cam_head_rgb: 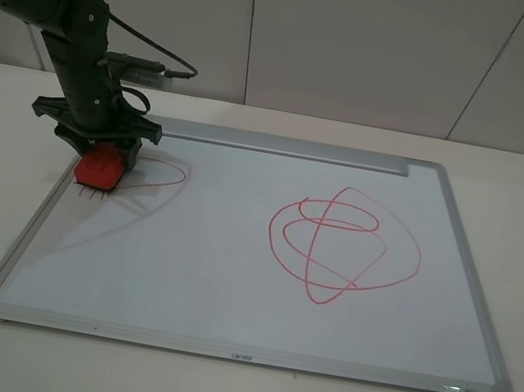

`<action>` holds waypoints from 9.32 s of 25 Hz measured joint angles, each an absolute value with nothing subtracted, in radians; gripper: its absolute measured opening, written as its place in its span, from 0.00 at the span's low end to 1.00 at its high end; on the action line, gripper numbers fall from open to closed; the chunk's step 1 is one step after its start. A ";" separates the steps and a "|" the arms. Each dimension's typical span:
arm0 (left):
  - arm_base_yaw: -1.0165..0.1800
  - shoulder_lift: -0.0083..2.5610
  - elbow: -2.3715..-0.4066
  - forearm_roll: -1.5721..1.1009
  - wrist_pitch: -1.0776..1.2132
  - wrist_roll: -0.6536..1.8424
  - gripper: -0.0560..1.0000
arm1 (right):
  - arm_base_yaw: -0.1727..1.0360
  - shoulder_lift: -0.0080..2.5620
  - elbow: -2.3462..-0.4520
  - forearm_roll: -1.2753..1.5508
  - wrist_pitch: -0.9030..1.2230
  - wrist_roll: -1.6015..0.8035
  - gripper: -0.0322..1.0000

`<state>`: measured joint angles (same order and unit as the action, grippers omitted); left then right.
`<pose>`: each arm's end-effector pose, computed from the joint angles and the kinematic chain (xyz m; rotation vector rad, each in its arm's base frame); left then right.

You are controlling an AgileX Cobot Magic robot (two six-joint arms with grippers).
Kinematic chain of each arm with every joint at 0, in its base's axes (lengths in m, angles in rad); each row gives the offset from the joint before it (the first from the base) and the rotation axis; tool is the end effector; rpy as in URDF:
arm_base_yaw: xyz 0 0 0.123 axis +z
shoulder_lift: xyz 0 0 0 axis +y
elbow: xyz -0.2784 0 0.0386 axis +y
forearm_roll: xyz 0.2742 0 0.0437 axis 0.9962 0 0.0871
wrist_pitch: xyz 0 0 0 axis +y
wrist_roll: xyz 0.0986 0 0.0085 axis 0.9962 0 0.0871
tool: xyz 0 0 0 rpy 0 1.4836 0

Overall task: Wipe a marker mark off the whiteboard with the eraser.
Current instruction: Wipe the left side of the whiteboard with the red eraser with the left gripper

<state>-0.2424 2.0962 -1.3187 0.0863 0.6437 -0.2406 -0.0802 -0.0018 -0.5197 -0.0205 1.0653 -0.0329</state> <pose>0.4112 -0.0964 0.0872 0.0937 2.8961 0.0020 0.0260 -0.0039 0.2919 0.0492 2.0280 -0.0958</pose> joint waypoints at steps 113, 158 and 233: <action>-0.224 2.327 -1.573 -0.015 0.916 -0.110 0.60 | -0.080 -0.002 -0.520 -0.021 1.065 -0.033 0.72; -0.309 2.044 -1.051 -0.015 0.610 -0.378 0.60 | -0.080 -0.002 -0.520 -0.021 1.065 -0.033 0.72; -0.179 2.248 -1.416 0.000 0.749 -0.365 0.59 | -0.080 -0.002 -0.520 -0.021 1.065 -0.033 0.72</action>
<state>-0.1788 2.2478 -1.4156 0.0000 0.7489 -0.3647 -0.0802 -0.0018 -0.5197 -0.0205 1.0653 -0.0329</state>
